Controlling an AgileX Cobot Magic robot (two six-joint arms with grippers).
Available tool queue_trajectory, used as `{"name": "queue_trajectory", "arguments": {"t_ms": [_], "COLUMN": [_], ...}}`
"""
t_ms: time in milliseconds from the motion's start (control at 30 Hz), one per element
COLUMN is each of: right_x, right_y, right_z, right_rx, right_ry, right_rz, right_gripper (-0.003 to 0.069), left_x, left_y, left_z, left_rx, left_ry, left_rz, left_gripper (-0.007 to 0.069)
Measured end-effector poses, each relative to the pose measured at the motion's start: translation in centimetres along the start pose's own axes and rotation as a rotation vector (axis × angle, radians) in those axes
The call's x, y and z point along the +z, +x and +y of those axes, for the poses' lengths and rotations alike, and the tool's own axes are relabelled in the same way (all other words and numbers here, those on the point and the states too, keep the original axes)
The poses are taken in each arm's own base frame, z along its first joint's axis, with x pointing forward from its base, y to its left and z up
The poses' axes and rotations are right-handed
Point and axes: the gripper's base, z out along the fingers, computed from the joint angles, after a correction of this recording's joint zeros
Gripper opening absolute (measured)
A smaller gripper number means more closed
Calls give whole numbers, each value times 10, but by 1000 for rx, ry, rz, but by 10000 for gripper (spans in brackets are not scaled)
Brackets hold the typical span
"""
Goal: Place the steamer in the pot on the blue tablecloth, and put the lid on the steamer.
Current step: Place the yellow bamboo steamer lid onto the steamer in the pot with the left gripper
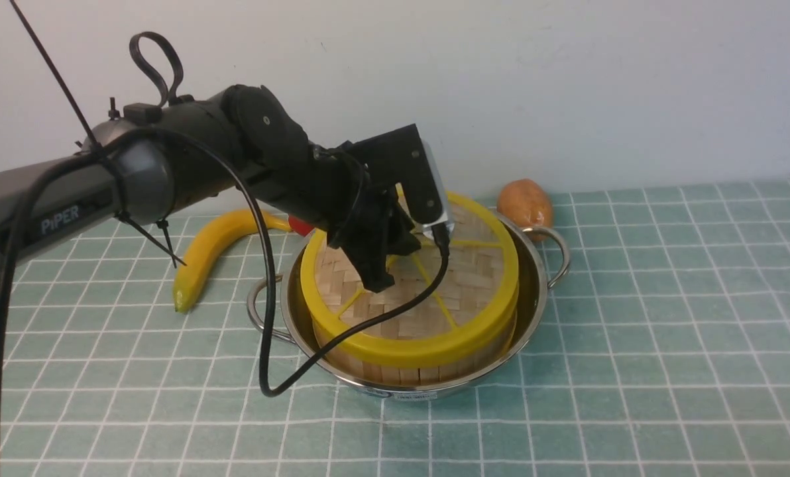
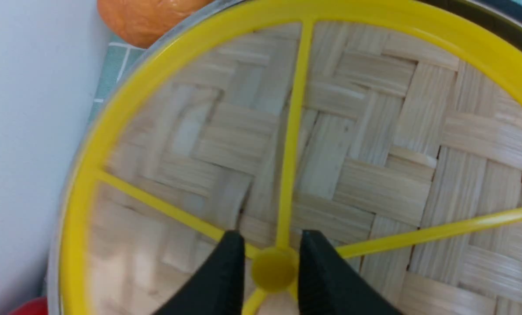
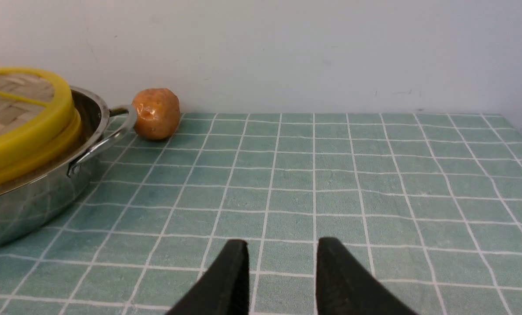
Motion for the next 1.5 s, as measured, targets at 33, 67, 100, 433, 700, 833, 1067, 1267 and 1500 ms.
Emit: {"name": "queue_trajectory", "arguments": {"t_ms": [33, 67, 100, 433, 700, 833, 1067, 1267, 1500], "right_x": [0, 0, 0, 0, 0, 0, 0, 0, 0], "right_y": [0, 0, 0, 0, 0, 0, 0, 0, 0], "right_z": [0, 0, 0, 0, 0, 0, 0, 0, 0], "right_rx": [0, 0, 0, -1, -1, -1, -1, -1, -1], "right_ry": [0, 0, 0, 0, 0, 0, 0, 0, 0], "right_rz": [0, 0, 0, 0, 0, 0, 0, 0, 0], "right_gripper": [242, 242, 242, 242, 242, 242, 242, 242, 242], "left_x": [0, 0, 0, 0, 0, 0, 0, 0, 4], "left_y": [0, 0, 0, -1, -1, 1, 7, 8, 9], "left_z": [0, 0, 0, 2, 2, 2, 3, 3, 2], "left_rx": [-1, -1, -7, -19, -43, -89, -148, -159, -178], "left_ry": [0, 0, 0, -24, -24, -26, -37, -39, -26], "left_rz": [0, 0, 0, -13, -11, 8, 76, 85, 78], "left_gripper": [213, 218, 256, 400, 349, 300, 234, 231, 231]}}
